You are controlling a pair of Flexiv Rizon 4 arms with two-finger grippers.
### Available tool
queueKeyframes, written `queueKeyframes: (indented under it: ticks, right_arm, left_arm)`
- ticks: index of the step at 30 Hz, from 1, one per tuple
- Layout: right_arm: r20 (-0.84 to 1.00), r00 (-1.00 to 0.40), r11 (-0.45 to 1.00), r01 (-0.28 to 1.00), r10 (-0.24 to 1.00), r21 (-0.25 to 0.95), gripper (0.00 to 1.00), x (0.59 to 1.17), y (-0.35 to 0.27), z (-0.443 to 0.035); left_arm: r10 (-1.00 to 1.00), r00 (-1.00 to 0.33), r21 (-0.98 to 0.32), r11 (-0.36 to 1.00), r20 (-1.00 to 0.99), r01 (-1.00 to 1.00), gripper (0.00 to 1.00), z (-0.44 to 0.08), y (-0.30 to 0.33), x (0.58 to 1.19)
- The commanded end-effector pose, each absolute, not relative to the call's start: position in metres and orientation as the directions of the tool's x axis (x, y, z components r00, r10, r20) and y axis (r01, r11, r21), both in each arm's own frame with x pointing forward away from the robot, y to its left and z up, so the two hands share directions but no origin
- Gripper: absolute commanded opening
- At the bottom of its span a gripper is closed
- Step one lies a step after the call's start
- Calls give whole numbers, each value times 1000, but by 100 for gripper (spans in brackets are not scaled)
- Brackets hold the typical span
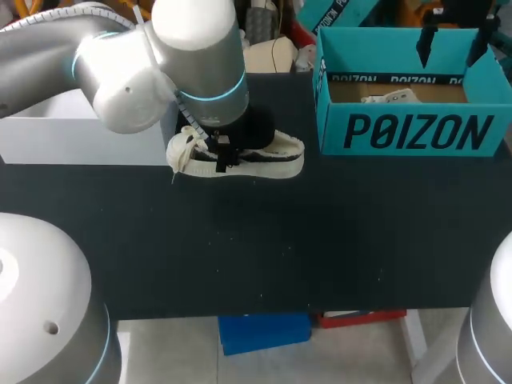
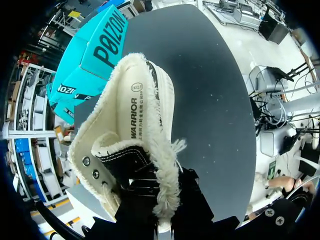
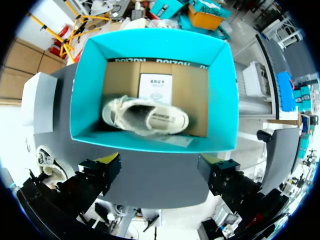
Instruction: Take the shoe out of the shoebox, open the shoe tongue, remove and reinsert the insole, then place the shoe into the shoebox
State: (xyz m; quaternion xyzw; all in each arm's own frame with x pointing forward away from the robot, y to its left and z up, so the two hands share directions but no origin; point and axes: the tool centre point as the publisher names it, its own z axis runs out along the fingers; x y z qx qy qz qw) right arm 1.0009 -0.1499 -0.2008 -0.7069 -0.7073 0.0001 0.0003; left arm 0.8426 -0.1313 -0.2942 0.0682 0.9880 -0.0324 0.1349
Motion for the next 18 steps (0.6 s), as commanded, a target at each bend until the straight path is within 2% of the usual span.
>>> queueKeyframes:
  ticks: [1, 18]
  right_arm:
    - [0, 0, 0, 1000, 1000, -1, 100, 1001, -150, -201]
    - [0, 0, 0, 1000, 1000, -1, 100, 1001, -150, -201]
  left_arm:
    - [135, -959, -43, 988, -249, 150, 0, -327, -137, 847]
    - [173, -975, -5, 984, -140, 176, 0, -391, -136, 818]
